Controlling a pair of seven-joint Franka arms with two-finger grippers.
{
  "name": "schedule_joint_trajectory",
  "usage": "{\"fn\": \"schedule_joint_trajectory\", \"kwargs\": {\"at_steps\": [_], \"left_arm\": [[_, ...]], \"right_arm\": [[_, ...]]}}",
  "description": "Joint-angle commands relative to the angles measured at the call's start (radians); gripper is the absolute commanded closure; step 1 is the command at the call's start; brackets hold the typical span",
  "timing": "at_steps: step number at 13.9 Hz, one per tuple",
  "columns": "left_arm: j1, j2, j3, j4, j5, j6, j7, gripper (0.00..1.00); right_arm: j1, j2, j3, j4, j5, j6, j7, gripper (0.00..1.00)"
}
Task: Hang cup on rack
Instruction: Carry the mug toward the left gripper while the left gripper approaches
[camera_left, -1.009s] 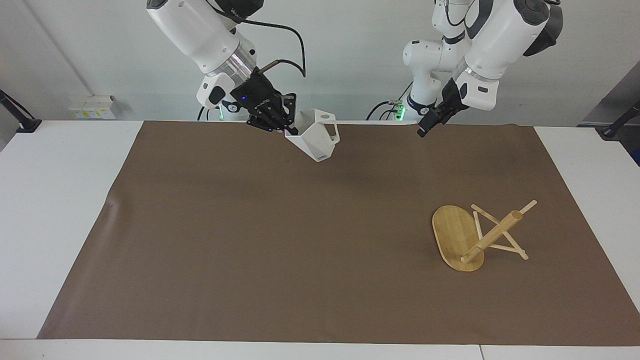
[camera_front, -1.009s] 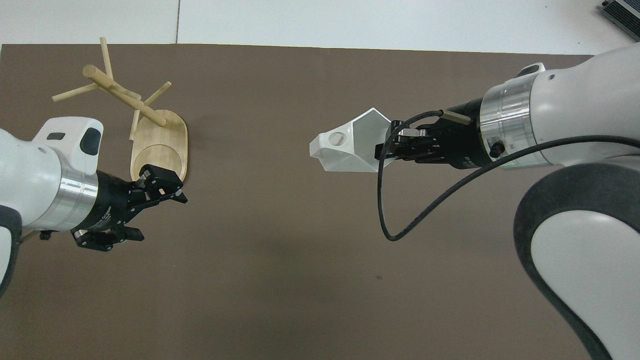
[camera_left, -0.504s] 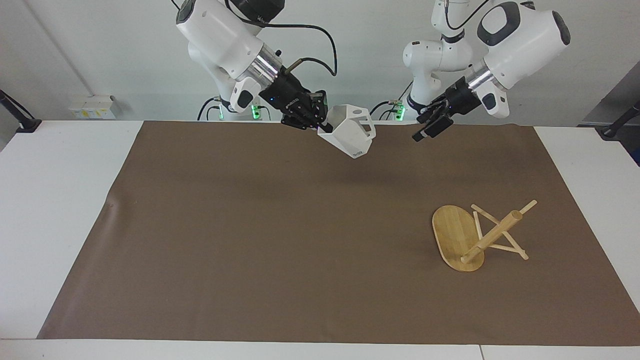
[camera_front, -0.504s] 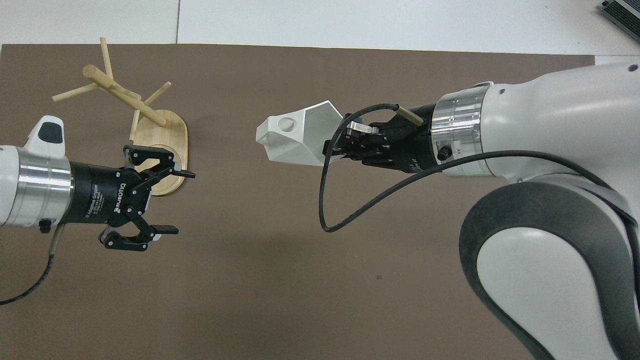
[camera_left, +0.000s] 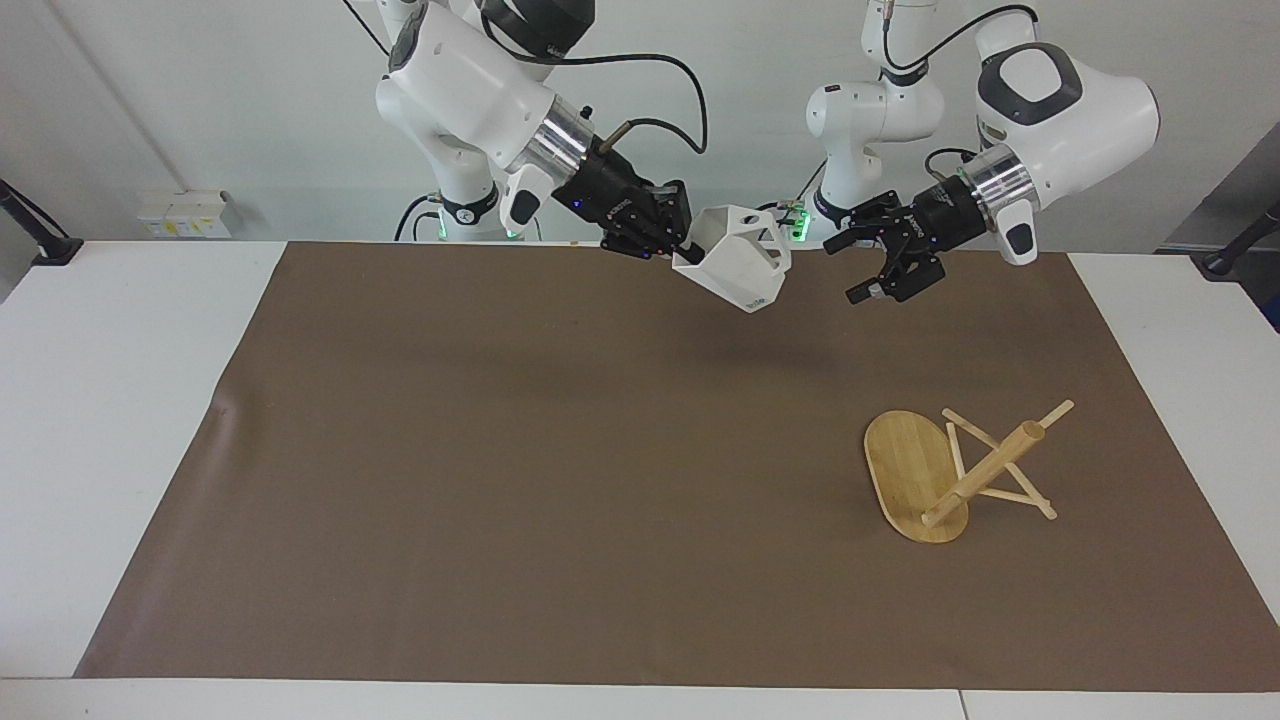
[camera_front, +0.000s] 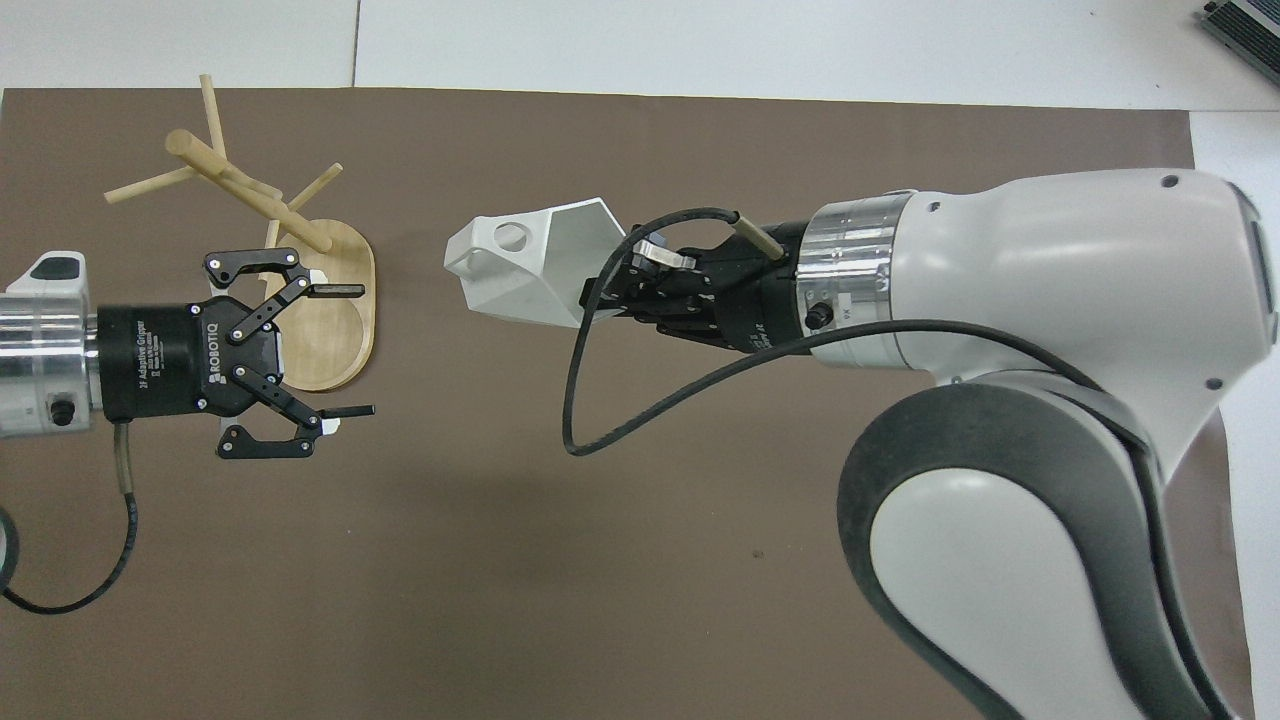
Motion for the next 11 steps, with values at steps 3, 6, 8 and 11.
{"fn": "schedule_joint_trajectory", "kwargs": {"at_steps": [3, 6, 8, 11], "left_arm": [[0.002, 0.003, -0.010, -0.007, -0.106, 0.018, -0.044, 0.00], [-0.001, 0.032, -0.013, -0.002, -0.169, 0.043, -0.041, 0.00], [-0.009, 0.041, -0.022, 0.000, -0.178, 0.084, -0.040, 0.00], [-0.032, 0.080, -0.022, 0.044, -0.210, 0.118, -0.035, 0.00]], "right_arm": [[-0.007, 0.030, 0.061, -0.006, 0.028, 0.085, 0.029, 1.00], [-0.007, 0.037, 0.073, -0.010, 0.028, 0.102, 0.031, 1.00], [-0.007, 0.040, 0.075, -0.010, 0.028, 0.103, 0.029, 1.00], [-0.002, 0.048, 0.090, -0.010, 0.028, 0.112, 0.031, 1.00]]}}
